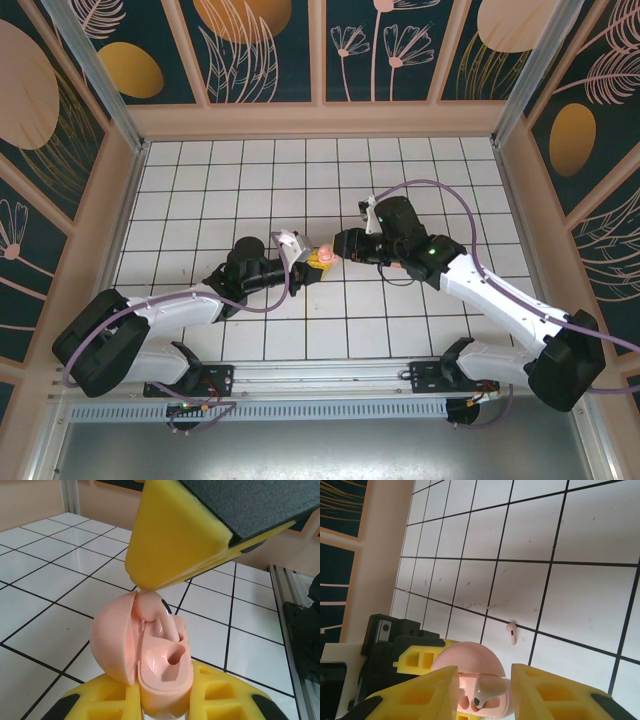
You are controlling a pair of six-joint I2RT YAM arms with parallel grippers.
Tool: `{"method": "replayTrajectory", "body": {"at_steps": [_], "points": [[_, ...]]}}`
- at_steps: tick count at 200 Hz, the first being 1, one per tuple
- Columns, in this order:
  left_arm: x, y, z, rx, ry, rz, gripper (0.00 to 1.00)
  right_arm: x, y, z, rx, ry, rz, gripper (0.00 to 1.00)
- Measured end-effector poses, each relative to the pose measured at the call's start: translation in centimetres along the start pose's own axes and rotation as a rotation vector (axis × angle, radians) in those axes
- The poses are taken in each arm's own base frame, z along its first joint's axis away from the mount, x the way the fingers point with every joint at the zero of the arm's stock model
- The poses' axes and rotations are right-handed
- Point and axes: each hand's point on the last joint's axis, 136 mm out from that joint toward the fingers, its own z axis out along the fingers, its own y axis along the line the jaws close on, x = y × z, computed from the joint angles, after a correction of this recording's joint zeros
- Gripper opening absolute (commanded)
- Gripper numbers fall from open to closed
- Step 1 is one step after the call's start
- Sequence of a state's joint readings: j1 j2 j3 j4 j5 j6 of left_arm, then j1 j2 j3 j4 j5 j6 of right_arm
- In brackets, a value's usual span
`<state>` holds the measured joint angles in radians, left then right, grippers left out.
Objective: Insert the wireless bluetooth earbuds into the charging case
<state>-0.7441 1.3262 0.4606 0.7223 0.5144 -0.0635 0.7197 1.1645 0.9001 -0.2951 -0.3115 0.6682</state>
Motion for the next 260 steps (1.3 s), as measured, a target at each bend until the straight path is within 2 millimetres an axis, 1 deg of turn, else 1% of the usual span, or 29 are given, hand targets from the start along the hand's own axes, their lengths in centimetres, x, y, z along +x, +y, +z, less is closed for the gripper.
{"method": "replayTrajectory", "body": {"at_steps": [73, 107, 134, 153, 189, 225, 260], "points": [[0.0, 0.0, 0.0, 0.0, 0.0, 0.0, 0.14, 1.1, 0.0, 0.3, -0.026, 0.045, 0.006, 0.23], [0.0, 0.0, 0.0, 0.0, 0.001, 0.0, 0.14, 1.2, 0.0, 0.3, -0.03, 0.05, 0.01, 0.21], [0.0, 0.0, 0.0, 0.0, 0.001, -0.001, 0.14, 1.3, 0.0, 0.3, -0.029, 0.054, 0.02, 0.24], [0.1, 0.0, 0.0, 0.0, 0.002, -0.001, 0.14, 1.4, 0.0, 0.2, -0.028, 0.056, 0.026, 0.29], [0.1, 0.0, 0.0, 0.0, 0.001, 0.0, 0.14, 1.8, 0.2, -0.4, -0.032, 0.063, 0.023, 0.35], [0.1, 0.0, 0.0, 0.0, 0.001, -0.001, 0.14, 1.7, 0.0, -0.7, -0.019, 0.066, 0.03, 0.35], [-0.1, 0.0, -0.1, 0.0, -0.002, 0.002, 0.14, 0.6, 0.1, -0.9, -0.019, 0.044, 0.019, 0.32]]}}
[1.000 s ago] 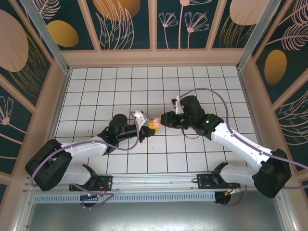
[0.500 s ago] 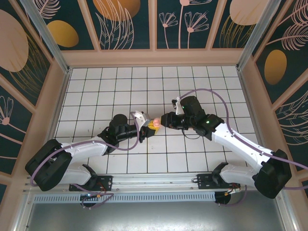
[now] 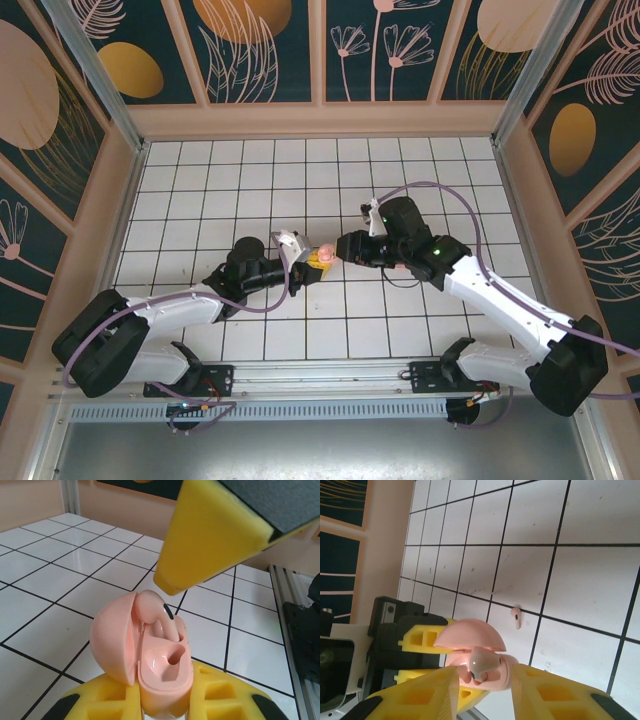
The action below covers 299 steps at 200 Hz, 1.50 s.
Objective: Insert the wireless bluetooth earbuds into the charging case
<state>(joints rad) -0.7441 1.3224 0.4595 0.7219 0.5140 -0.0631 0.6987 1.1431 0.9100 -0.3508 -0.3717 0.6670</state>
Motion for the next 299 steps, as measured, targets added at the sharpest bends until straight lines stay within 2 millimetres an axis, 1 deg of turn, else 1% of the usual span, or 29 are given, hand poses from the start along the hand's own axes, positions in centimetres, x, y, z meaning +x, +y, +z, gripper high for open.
{"method": "replayTrajectory", "body": {"at_steps": [19, 41, 93, 144, 208, 240, 299], "points": [[0.0, 0.0, 0.0, 0.0, -0.001, 0.001, 0.14, -0.5, 0.1, 0.3, 0.002, -0.001, -0.008, 0.32], [-0.1, -0.1, -0.1, 0.0, -0.003, 0.002, 0.14, -0.6, 0.0, 0.7, 0.005, 0.009, -0.014, 0.31], [-0.1, -0.1, -0.2, -0.001, -0.004, 0.002, 0.14, -0.4, 0.0, 1.0, -0.001, 0.031, -0.018, 0.23], [0.0, -0.1, -0.2, -0.004, -0.002, 0.001, 0.14, -0.2, 0.2, 1.1, -0.007, 0.038, -0.015, 0.18], [0.2, -0.1, -0.2, -0.004, 0.005, 0.005, 0.13, 0.2, 0.0, 0.9, 0.012, 0.043, 0.04, 0.16], [0.5, 0.0, -0.2, -0.004, 0.017, 0.001, 0.13, 0.5, -0.3, 1.0, 0.028, 0.049, 0.088, 0.16], [0.7, 0.0, -0.2, -0.004, 0.024, 0.001, 0.13, 0.8, -0.2, 1.0, 0.033, 0.054, 0.12, 0.17]]}}
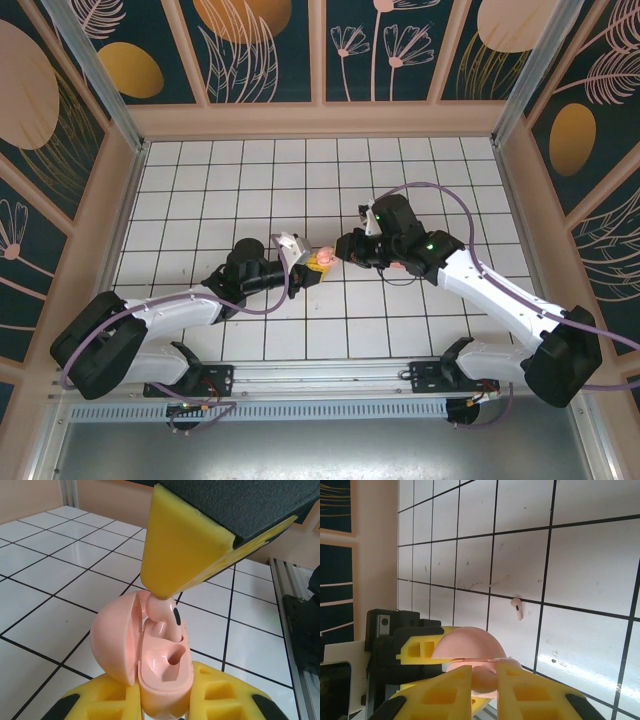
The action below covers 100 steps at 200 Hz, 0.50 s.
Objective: Insert the wireless bluetooth earbuds into the charging case
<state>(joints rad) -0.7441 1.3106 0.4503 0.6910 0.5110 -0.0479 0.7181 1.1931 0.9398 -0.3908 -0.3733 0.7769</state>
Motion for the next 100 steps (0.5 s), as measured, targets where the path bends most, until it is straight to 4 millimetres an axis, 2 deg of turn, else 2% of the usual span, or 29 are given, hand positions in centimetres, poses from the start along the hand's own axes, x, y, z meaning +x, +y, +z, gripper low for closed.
{"method": "replayTrajectory", "body": {"at_steps": [79, 100], "points": [[-0.1, -0.1, 0.0, 0.004, -0.004, 0.006, 0.13, 1.2, -0.1, 0.0, -0.004, 0.036, -0.023, 0.21], [-0.2, -0.1, 0.0, 0.003, -0.006, 0.01, 0.13, 1.4, -0.3, 0.0, 0.003, 0.042, -0.026, 0.29]]}}
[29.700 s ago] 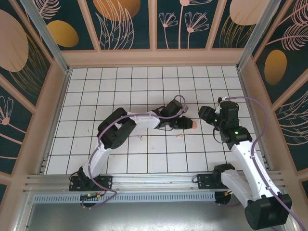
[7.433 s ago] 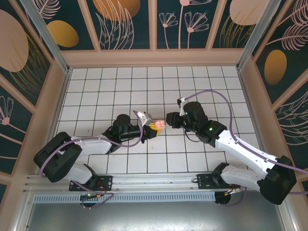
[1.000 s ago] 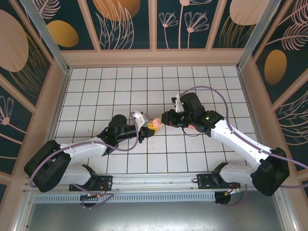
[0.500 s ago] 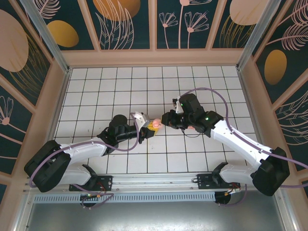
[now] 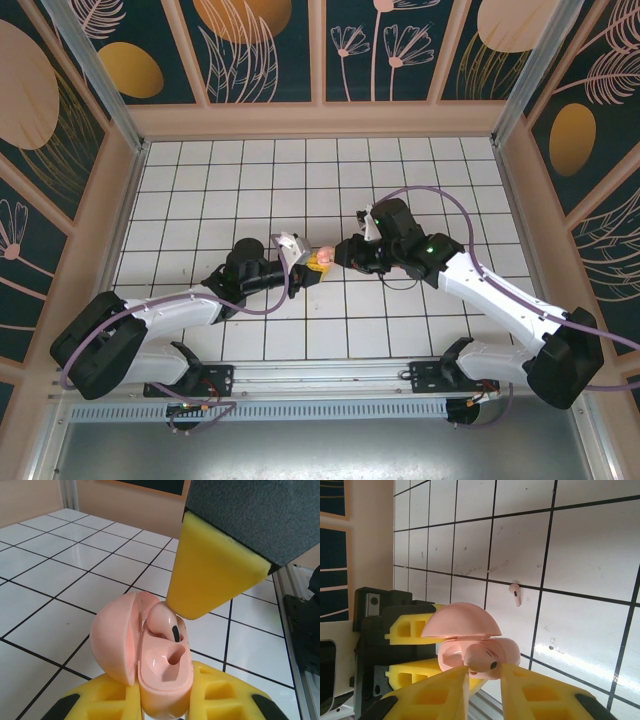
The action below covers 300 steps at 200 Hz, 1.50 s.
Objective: Insert the wireless bluetooth earbuds into the charging case
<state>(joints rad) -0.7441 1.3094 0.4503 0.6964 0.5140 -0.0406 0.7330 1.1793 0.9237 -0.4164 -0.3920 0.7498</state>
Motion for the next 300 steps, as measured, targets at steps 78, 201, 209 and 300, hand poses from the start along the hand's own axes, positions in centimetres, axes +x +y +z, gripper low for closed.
{"method": "replayTrajectory", "body": {"at_steps": [78, 201, 209, 300], "points": [[-0.6, -0.1, -0.2, 0.001, -0.016, 0.013, 0.13, -1.2, 1.1, -2.2, -0.034, -0.069, -0.047, 0.31], [-0.6, -0.1, -0.3, -0.002, -0.015, 0.011, 0.13, -1.1, 0.0, -0.2, 0.003, -0.014, -0.051, 0.2], [-0.6, 0.0, -0.3, -0.003, -0.015, 0.011, 0.13, -1.1, -0.1, -0.2, 0.006, -0.013, -0.052, 0.2], [-0.9, -0.3, -0.8, -0.003, -0.035, 0.021, 0.13, -1.5, 0.2, -1.5, -0.003, -0.051, -0.073, 0.32]]}}
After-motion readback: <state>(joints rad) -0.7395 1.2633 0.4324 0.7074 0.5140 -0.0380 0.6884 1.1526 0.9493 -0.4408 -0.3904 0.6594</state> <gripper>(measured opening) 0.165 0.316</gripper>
